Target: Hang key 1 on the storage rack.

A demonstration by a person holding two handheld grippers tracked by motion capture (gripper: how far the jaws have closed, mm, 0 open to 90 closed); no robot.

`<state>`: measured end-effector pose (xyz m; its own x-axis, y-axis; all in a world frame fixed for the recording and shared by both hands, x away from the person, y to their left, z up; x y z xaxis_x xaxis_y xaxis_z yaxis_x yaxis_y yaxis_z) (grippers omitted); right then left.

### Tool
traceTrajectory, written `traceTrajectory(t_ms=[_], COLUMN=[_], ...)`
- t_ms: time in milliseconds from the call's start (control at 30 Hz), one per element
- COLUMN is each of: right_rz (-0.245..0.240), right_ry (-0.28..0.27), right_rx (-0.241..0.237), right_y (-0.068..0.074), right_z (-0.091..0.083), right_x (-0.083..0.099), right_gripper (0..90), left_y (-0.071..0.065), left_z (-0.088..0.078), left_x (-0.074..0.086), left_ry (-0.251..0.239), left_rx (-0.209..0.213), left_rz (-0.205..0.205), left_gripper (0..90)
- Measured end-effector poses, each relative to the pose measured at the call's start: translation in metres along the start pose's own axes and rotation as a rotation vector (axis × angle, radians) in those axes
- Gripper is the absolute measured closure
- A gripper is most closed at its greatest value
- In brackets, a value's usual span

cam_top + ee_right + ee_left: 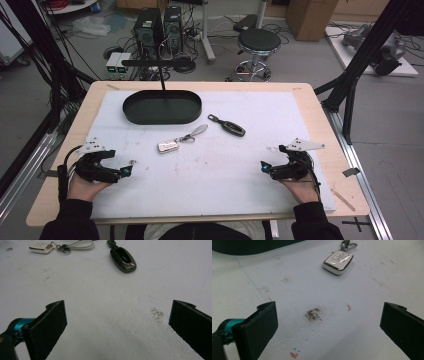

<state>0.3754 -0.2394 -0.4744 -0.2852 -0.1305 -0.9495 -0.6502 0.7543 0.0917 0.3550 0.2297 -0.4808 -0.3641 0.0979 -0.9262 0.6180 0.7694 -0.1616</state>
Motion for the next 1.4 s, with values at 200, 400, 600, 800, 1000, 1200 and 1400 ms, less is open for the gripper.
traceTrajectory(t_ms=[200, 400, 600, 800, 1000, 1200, 1400], right_rz=[0.003, 0.006, 0.016, 0.009, 0.015, 0.021, 0.019], right_ry=[0.003, 0.006, 0.009, 0.014, 0.016, 0.026, 0.03], right_rx=[-0.003, 0.003, 0.002, 0.01, 0.013, 0.019, 0.02], right_y=[0.002, 0.001, 0.002, 0.001, 0.001, 0.001, 0.001], right_z=[0.0, 0.0, 0.0, -0.001, -0.002, -0.003, -0.003], right_x=[0.0, 0.001, 0.002, 0.004, 0.004, 0.006, 0.007], right_gripper=[0.8, 0.8, 0.8, 0.8, 0.8, 0.8, 0.8], left_y=[-0.001, -0.001, 0.002, 0.001, 0.003, 0.001, -0.003], left_z=[0.002, 0.003, 0.004, 0.009, 0.021, 0.031, 0.042], left_x=[0.003, 0.004, 0.002, -0.009, -0.011, -0.016, -0.023], left_ry=[0.021, 0.03, 0.02, 0.024, 0.056, 0.094, 0.119], left_rx=[0.0, -0.004, -0.003, 0.002, -0.003, 0.013, 0.031], left_rz=[0.013, 0.011, -0.015, 0.002, 0.022, 0.047, 0.073], left_gripper=[1.9, 2.0, 1.9, 2.0, 2.0, 3.8, 3.8])
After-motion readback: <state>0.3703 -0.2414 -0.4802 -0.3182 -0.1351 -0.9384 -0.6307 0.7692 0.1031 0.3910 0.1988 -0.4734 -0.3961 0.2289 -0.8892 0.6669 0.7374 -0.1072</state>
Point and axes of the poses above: each handheld gripper's, and its own axes: z roughly forward along the jaws, x roughly out of its underside, y roughly to its left, the point moved 10 cm from there along z, roughly forward along the jaws, and after that the axes turned 15 degrees about -y, right-handed, at the moved point
